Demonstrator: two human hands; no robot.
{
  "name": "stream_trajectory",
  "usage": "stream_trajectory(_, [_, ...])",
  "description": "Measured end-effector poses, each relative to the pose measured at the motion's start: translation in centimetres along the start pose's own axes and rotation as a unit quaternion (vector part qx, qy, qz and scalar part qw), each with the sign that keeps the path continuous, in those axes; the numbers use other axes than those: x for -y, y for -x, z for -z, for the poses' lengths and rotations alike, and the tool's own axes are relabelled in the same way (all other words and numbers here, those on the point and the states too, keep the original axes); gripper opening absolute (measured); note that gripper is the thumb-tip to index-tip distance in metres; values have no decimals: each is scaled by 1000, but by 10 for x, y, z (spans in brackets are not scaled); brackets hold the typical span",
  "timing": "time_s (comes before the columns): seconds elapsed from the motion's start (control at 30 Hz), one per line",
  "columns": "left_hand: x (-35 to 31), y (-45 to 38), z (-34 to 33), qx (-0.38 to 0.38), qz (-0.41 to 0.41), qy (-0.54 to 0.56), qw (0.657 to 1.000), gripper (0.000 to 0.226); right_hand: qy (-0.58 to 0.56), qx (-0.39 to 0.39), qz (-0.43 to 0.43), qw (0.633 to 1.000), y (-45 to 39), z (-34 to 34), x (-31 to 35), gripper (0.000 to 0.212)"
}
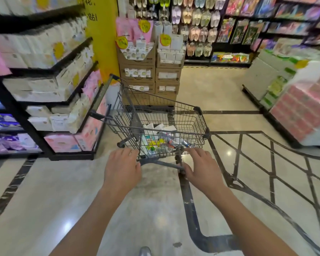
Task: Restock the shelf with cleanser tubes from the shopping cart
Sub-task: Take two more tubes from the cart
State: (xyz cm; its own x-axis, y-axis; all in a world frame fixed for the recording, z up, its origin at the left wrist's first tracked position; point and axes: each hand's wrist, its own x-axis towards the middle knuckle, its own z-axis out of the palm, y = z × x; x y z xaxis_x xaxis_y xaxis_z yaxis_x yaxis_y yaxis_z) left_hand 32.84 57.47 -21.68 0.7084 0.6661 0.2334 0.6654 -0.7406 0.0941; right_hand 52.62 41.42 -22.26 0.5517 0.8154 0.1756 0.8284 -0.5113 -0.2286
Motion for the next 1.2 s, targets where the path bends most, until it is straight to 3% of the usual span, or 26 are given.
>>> stream_trajectory(0.33, [21, -137, -51, 38, -44, 2, 998, 37, -6, -8, -78, 997, -109, -39, -24, 50])
stream_trajectory(0.7, [4, -279, -124, 94, -44, -4, 995, 36, -35, 25, -54, 998, -255, -105, -85, 45])
stream_trajectory(0.97, [-9, -366, -172, 174, -12, -14, 985, 48, -65, 109, -19, 992, -386, -156, -135, 46])
stream_trajectory(1.2, [-11, -423, -219, 227, -8, -23, 974, 47, -10, 244, 24, 969, -446, -204, -163, 47])
